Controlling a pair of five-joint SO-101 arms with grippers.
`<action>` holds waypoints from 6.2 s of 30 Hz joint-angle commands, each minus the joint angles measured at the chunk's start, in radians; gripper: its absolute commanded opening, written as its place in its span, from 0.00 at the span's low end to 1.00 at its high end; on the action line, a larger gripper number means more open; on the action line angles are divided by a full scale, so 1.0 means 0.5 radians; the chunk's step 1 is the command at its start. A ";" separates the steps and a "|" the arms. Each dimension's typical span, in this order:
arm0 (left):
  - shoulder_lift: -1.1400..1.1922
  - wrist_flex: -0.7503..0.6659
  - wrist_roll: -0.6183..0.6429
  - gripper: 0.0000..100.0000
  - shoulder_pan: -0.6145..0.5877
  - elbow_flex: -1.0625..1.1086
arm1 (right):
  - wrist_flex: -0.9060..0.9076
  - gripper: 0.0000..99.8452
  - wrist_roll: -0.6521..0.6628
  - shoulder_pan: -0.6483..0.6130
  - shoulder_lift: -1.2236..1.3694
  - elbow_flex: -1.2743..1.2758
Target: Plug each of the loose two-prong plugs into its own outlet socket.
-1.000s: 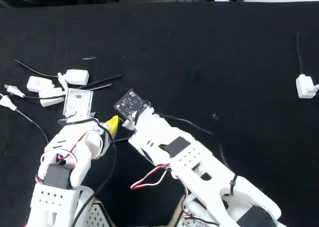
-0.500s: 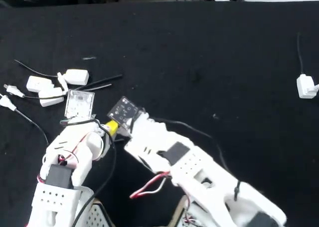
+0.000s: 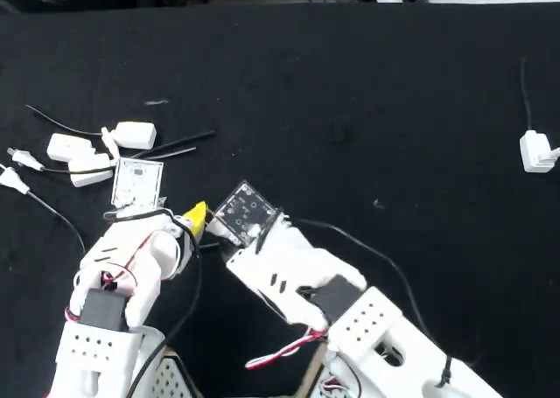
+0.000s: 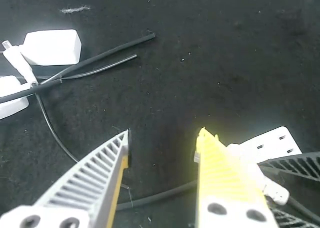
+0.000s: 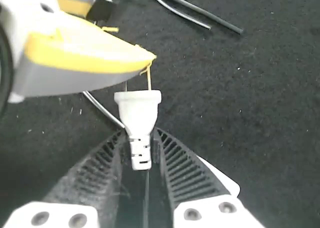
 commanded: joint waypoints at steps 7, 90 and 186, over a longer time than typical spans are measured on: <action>0.000 -0.015 -0.021 0.22 0.026 -0.023 | -0.110 0.01 -0.043 -0.028 -0.146 0.023; 0.764 -0.279 -0.132 0.22 0.173 -0.100 | -0.368 0.01 -0.172 0.258 -0.155 0.137; 0.764 -0.267 0.080 0.22 -0.094 -0.219 | 0.651 0.01 0.491 0.163 1.484 -1.254</action>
